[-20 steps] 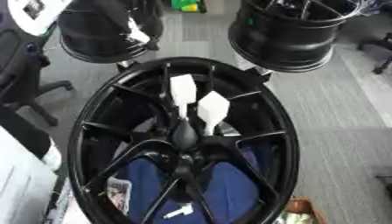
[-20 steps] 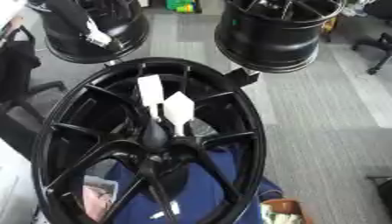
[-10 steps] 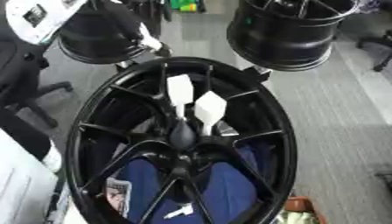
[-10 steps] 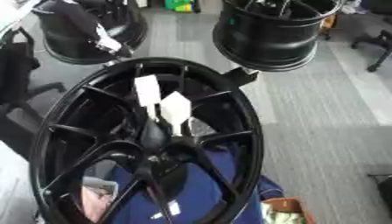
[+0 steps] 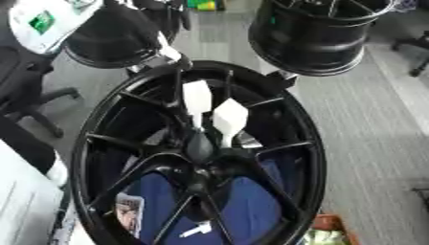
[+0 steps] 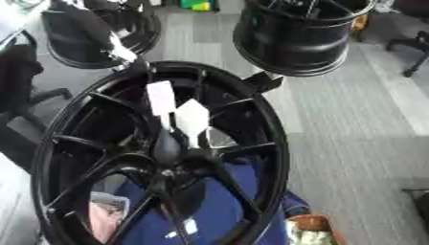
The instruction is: Pull the pin out of the wheel hub.
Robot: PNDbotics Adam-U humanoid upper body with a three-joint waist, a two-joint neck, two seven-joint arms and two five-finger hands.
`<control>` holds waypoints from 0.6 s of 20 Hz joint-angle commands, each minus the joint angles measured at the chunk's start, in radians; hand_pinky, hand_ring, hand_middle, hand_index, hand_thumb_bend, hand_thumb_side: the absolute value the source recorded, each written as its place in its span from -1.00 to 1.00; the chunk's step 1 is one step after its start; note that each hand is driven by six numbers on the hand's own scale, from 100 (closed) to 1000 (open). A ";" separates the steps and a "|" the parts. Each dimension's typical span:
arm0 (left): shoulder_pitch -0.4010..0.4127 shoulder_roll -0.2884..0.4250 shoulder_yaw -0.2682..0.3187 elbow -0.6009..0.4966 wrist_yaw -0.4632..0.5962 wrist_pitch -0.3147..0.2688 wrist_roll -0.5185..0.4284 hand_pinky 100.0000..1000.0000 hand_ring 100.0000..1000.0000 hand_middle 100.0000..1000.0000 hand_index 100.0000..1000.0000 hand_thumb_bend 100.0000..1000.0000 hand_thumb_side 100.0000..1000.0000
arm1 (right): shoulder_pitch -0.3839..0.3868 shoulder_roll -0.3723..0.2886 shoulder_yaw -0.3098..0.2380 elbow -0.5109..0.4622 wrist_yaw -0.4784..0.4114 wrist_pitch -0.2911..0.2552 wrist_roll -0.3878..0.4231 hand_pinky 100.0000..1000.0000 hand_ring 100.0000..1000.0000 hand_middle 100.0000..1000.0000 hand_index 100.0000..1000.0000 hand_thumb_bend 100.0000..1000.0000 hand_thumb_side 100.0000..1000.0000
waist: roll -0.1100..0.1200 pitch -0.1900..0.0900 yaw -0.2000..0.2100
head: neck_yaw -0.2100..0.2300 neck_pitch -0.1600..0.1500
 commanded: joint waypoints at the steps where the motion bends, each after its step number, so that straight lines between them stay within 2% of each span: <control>1: -0.013 0.035 -0.007 -0.044 0.011 0.036 0.012 0.42 0.42 0.32 0.62 0.09 0.04 | -0.007 -0.030 -0.009 -0.006 -0.001 0.002 -0.006 0.75 0.66 0.58 0.72 -1.00 -0.81 | 0.000 -0.015 0.001 | -0.002 -0.007; 12: -0.013 0.034 -0.062 -0.118 0.021 0.142 -0.019 0.42 0.42 0.32 0.62 0.15 0.06 | 0.003 -0.024 -0.003 -0.006 -0.007 0.007 -0.014 0.75 0.66 0.58 0.72 -1.00 -0.76 | 0.003 -0.016 0.006 | 0.000 -0.007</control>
